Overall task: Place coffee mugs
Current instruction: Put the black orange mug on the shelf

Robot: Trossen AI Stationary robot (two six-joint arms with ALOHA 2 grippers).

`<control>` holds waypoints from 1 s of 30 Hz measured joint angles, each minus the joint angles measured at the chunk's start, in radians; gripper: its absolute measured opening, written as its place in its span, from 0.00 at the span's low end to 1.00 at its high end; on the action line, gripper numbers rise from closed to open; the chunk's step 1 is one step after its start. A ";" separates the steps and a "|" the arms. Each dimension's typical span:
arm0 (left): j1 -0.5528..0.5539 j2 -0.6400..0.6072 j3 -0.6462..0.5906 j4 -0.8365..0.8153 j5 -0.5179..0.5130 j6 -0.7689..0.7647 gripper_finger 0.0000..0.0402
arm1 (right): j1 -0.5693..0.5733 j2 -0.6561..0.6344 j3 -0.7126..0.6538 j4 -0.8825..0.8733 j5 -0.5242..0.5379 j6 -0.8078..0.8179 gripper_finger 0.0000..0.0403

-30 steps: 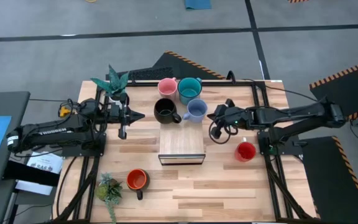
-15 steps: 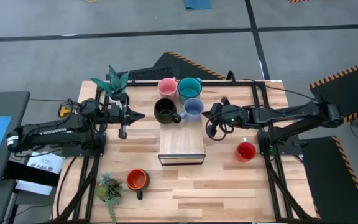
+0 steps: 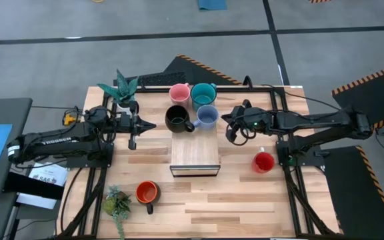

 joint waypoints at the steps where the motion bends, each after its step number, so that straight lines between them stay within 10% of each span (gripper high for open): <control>1: 0.000 0.000 0.000 -0.001 0.000 0.002 0.00 | 0.002 -0.021 0.000 -0.019 0.000 0.000 0.18; 30: 0.000 0.000 0.000 0.002 -0.005 0.001 0.00 | 0.081 -0.161 0.000 -0.186 -0.084 0.098 0.30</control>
